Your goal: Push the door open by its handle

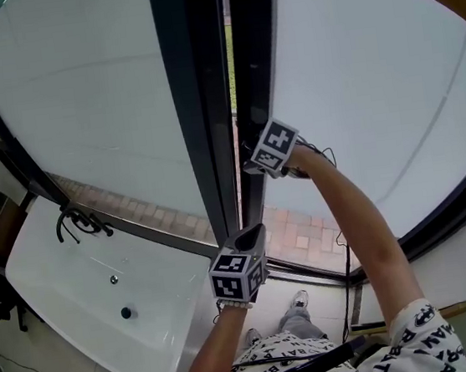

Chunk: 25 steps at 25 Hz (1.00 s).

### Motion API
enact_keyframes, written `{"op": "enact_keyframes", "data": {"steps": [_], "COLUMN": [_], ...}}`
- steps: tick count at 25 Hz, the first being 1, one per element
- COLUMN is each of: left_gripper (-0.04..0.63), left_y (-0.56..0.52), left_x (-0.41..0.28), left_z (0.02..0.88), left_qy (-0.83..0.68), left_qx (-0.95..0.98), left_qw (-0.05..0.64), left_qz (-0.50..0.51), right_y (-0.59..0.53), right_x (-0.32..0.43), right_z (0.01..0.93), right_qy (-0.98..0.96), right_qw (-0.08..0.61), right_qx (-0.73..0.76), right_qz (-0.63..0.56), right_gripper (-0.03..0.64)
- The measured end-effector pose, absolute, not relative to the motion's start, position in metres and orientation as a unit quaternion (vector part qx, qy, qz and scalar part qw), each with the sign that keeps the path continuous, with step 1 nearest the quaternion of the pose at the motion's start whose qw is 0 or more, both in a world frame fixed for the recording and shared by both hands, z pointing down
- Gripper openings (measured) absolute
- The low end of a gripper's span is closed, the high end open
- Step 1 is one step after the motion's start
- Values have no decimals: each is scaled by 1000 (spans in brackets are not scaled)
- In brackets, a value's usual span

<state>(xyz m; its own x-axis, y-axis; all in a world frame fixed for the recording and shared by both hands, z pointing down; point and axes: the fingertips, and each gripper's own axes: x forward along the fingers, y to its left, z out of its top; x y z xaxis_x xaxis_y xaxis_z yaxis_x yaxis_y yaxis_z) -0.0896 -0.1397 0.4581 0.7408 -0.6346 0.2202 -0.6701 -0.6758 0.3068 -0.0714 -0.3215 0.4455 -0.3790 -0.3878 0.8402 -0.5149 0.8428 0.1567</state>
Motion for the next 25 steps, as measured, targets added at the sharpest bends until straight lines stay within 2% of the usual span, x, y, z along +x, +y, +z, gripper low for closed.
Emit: {"op": "enact_keyframes", "data": {"steps": [1, 2, 4, 6, 14, 25], "left_gripper": [-12, -12, -12, -12, -12, -14], "left_y": [-142, -144, -148, -155, -168, -207], "left_x": [-89, -88, -87, -85, -57, -18], "left_z": [458, 458, 460, 463, 466, 476], "left_qy": [-357, -357, -355, -353, -336, -376], "left_qx": [914, 914, 914, 914, 918, 899], "left_qw": [186, 187, 189, 194, 204, 211], "left_qz": [48, 48, 49, 51, 53, 74], "right_y": [-320, -319, -319, -321, -332, -363], "right_x": [-70, -69, -66, -68, -68, -52], "right_z": [449, 453, 454, 450, 447, 449], "right_qy": [-825, -823, -821, -817, -816, -842], "right_qw": [493, 497, 497, 502, 506, 458], "right_qx": [269, 268, 275, 280, 275, 274], "right_qz": [65, 63, 51, 42, 42, 77], "right_gripper": [160, 153, 59, 12, 12, 12]}}
